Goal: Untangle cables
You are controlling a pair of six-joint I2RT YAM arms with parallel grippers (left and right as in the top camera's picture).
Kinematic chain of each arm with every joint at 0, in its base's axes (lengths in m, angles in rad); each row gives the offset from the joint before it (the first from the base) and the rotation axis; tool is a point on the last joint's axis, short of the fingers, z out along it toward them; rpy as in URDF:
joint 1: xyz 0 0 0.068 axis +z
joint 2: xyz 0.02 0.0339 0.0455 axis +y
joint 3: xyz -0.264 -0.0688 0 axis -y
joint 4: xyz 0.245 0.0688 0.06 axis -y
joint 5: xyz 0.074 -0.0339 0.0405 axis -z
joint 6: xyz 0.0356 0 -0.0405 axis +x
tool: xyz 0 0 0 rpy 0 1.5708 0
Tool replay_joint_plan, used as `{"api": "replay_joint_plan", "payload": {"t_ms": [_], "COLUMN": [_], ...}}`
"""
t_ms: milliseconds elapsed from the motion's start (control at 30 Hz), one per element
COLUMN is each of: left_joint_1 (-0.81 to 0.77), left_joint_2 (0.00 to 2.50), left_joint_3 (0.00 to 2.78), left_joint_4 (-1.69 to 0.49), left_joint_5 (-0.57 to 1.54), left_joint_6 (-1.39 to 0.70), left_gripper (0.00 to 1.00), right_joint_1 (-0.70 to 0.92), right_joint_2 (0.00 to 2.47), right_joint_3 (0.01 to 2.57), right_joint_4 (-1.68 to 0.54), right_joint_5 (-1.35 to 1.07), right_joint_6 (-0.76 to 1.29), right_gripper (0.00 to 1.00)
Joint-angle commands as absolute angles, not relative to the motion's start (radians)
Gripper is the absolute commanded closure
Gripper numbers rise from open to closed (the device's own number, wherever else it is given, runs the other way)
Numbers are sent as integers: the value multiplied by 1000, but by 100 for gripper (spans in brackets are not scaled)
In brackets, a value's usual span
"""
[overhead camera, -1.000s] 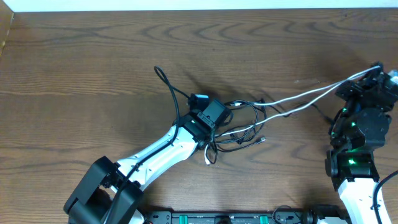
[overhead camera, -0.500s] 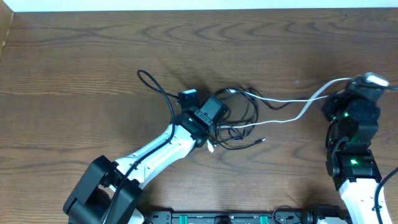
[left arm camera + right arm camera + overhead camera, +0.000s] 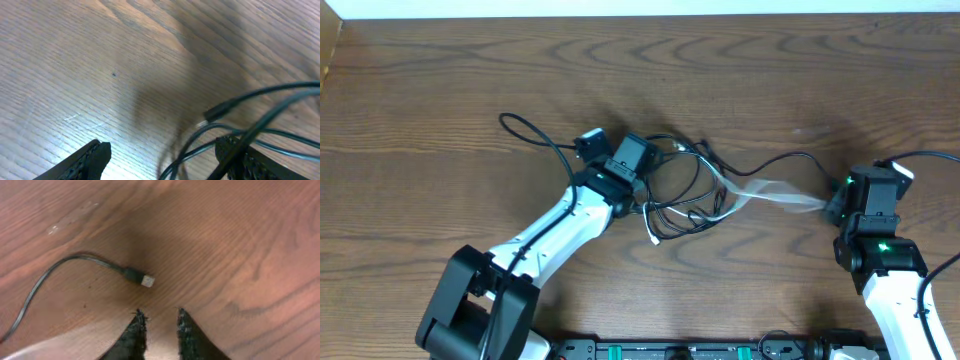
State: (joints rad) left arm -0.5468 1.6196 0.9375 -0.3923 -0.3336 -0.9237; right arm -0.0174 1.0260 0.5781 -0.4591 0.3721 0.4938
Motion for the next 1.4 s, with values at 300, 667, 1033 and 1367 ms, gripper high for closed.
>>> {"api": "replay_joint_plan", "payload": {"t_ms": [300, 667, 1033, 1367], "left_joint_1": [-529, -529, -529, -529], "left_joint_2": [1620, 1637, 1790, 1801], "left_joint_3": [948, 948, 948, 948], "left_joint_4": [-394, -327, -216, -214], "left_joint_5": [-208, -139, -142, -150], "left_joint_6": [-937, -843, -699, -688], "left_gripper": [24, 17, 55, 55], "right_joint_1": [-19, 46, 217, 224], "right_joint_2": [1028, 1171, 1484, 1554], "right_joint_3": [591, 591, 591, 591], "right_joint_4": [-332, -92, 208, 254], "right_joint_5": [-201, -426, -414, -430], "right_joint_6": [519, 667, 770, 742], "right_gripper": [25, 29, 51, 58]}}
